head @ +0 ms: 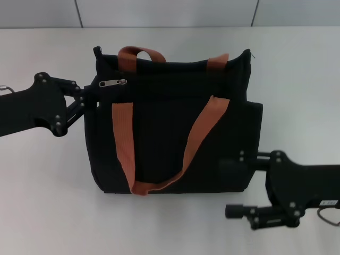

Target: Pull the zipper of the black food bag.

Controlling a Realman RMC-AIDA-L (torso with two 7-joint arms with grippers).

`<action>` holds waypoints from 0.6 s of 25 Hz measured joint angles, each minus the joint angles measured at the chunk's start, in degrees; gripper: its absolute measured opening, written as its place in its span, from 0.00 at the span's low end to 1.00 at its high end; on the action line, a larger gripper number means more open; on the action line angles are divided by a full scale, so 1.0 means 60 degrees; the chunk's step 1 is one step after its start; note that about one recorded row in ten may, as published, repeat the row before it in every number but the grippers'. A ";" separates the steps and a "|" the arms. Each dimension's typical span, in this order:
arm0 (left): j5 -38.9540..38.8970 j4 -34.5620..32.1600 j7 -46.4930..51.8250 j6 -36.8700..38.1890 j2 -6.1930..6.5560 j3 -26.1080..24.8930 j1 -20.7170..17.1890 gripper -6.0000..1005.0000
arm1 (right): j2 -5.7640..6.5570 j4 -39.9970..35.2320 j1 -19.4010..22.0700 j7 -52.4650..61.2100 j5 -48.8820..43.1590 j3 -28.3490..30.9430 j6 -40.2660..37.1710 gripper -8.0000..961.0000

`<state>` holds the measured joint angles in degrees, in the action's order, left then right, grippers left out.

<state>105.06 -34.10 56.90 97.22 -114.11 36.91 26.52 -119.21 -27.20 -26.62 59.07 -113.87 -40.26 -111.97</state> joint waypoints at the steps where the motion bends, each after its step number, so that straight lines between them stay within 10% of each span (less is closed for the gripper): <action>1: 0.0000 0.0001 -0.0066 0.0005 -0.0034 -0.0039 -0.0007 0.03 | 0.0001 0.0002 -0.0013 0.0252 0.0263 0.0001 -0.0134 0.77; 15: -0.0445 0.0076 -0.1366 0.0011 -0.0430 -0.0265 -0.0424 0.03 | 0.0131 -0.0425 -0.1774 0.8003 0.3331 -0.0057 -0.0484 0.77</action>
<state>102.39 -33.65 48.71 97.28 -116.68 35.33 23.98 -118.43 -29.75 -37.27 107.09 -93.89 -40.60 -114.87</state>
